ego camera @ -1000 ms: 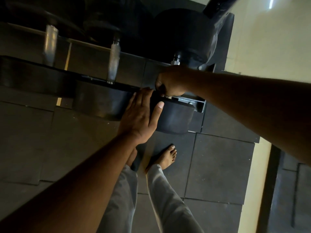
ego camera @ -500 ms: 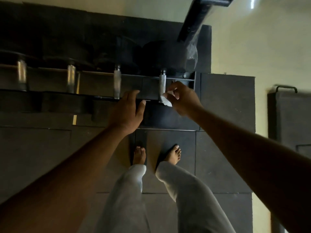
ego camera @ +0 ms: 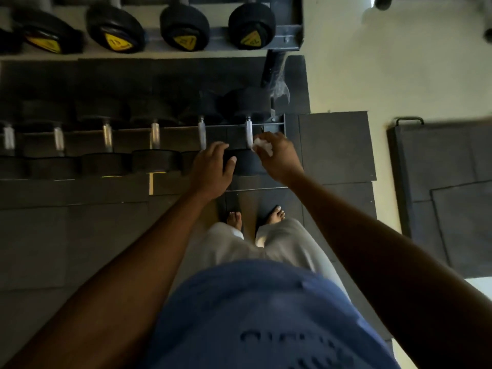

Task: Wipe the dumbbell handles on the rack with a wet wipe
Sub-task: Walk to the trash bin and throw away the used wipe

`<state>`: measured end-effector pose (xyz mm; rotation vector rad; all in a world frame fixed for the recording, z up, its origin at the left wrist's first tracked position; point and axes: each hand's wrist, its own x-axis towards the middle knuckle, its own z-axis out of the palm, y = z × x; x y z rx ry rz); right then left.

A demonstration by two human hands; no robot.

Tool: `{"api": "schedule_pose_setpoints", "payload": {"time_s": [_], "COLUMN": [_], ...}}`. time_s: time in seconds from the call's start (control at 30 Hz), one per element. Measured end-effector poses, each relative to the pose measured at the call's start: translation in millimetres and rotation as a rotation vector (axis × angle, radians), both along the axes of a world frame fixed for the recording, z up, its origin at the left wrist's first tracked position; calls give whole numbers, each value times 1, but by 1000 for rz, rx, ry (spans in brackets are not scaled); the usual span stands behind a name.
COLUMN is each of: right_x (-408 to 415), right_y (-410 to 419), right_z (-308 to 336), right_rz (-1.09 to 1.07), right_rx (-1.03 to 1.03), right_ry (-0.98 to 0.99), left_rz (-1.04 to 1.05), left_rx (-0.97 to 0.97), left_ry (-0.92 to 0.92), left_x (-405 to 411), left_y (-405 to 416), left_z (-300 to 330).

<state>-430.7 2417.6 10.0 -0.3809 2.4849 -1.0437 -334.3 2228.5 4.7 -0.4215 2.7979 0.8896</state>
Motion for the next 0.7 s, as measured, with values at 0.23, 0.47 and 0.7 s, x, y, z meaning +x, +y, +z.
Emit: {"api": "schedule_pose_setpoints", "payload": {"time_s": [0.23,0.47,0.7], "right_x": [35,26,35], "right_y": [12,7,-46], "right_z": [49,82,101], "right_rz": [49,188,638], "right_rx": [-10,-93,70], "right_ry": [80,8,78], "left_rz": [78,323,639], "left_rx": [16,11,-20], "left_ry": [33,140,134], "left_x": [33,60,131], "left_y": [-10,10,6], "left_z": [48,79,97]}}
